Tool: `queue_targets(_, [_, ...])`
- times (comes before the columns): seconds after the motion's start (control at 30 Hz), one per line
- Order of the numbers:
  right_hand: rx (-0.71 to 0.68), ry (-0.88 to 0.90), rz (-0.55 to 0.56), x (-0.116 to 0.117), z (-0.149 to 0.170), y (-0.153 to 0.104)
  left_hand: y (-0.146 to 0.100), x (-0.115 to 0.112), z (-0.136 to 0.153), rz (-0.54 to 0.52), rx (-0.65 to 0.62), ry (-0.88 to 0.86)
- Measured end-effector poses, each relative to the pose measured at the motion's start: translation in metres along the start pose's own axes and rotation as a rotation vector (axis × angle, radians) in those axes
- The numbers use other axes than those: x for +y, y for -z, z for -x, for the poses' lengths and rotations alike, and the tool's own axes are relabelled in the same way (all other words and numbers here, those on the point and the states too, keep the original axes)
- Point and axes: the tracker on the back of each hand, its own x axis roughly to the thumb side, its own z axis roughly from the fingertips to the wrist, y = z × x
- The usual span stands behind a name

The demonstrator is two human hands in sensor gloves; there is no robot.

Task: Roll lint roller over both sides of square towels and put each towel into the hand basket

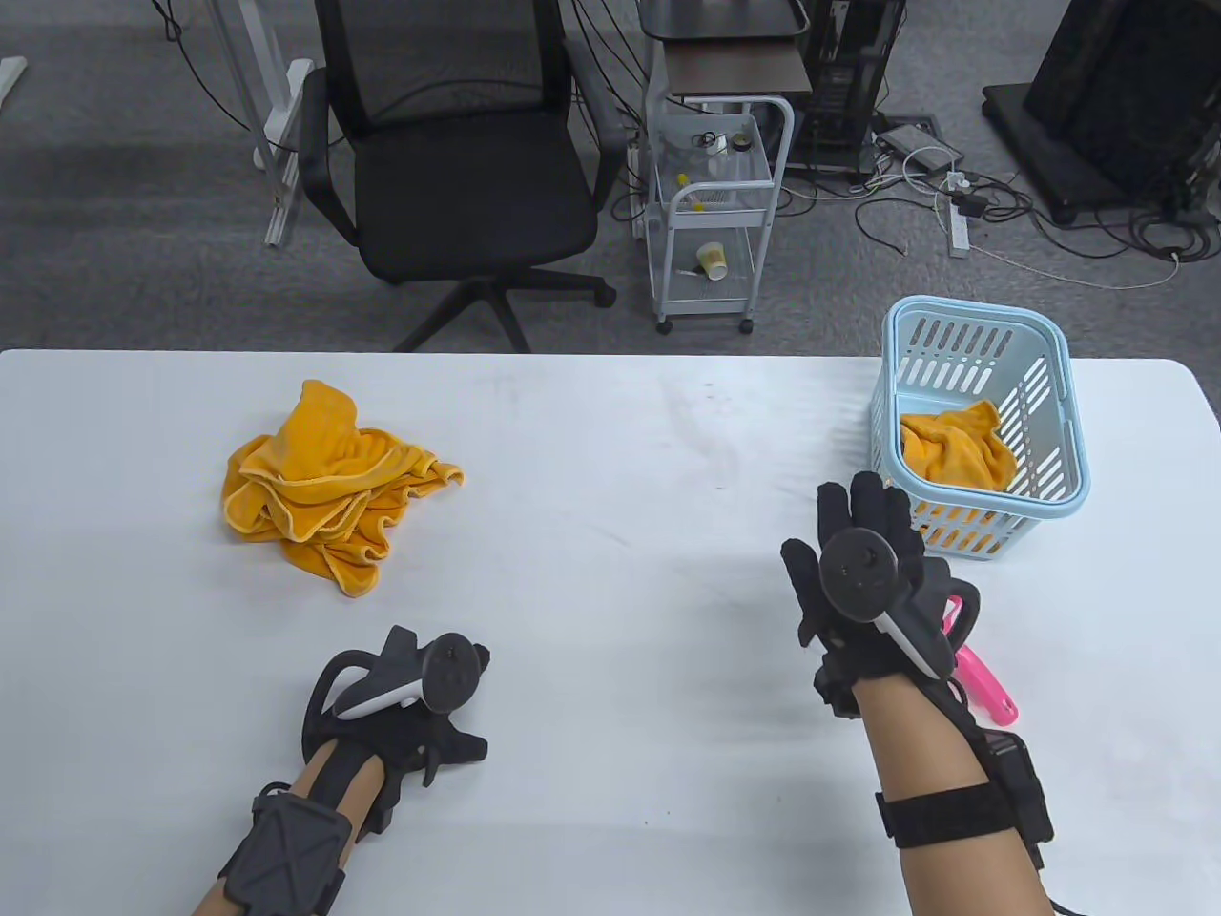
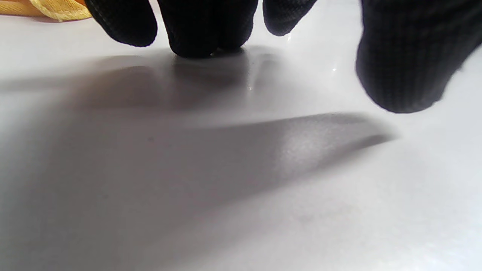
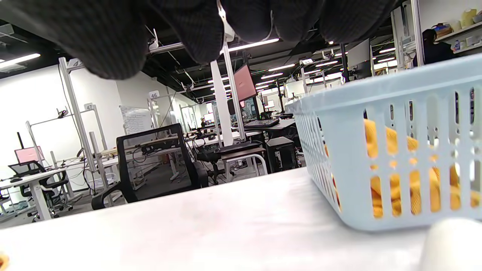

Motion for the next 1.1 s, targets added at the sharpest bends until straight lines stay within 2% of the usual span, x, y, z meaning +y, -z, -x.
queue_targets(0.27, [-0.023,-0.039,0.000,0.045,0.010,-0.027,0.000,0.000,0.000,-0.006,0.008,-0.008])
queue_targets(0.47, [-0.029,-0.020,-0.024,0.057,0.014,-0.028,0.000,0.001,0.002,-0.027,0.017,-0.029])
queue_targets(0.53, [-0.026,-0.001,-0.022,0.057,0.015,-0.028,-0.002,0.006,0.005,-0.057,0.033,-0.061])
queue_targets(0.63, [-0.033,0.001,-0.024,0.058,0.016,-0.029,-0.011,0.028,0.013,-0.201,0.062,-0.097])
queue_targets(0.73, [-0.044,0.005,-0.035,0.060,0.015,-0.029,-0.024,0.063,0.032,-0.340,0.134,-0.089])
queue_targets(0.87, [-0.059,0.008,-0.028,0.058,0.013,-0.030,-0.029,0.113,0.078,-0.486,0.347,-0.086])
queue_targets(0.97, [-0.062,0.005,-0.010,0.054,0.013,-0.032,-0.017,0.129,0.116,-0.509,0.538,-0.053])
queue_targets(1.1, [-0.070,0.001,0.002,0.052,0.013,-0.033,0.007,0.126,0.156,-0.450,0.687,-0.106])
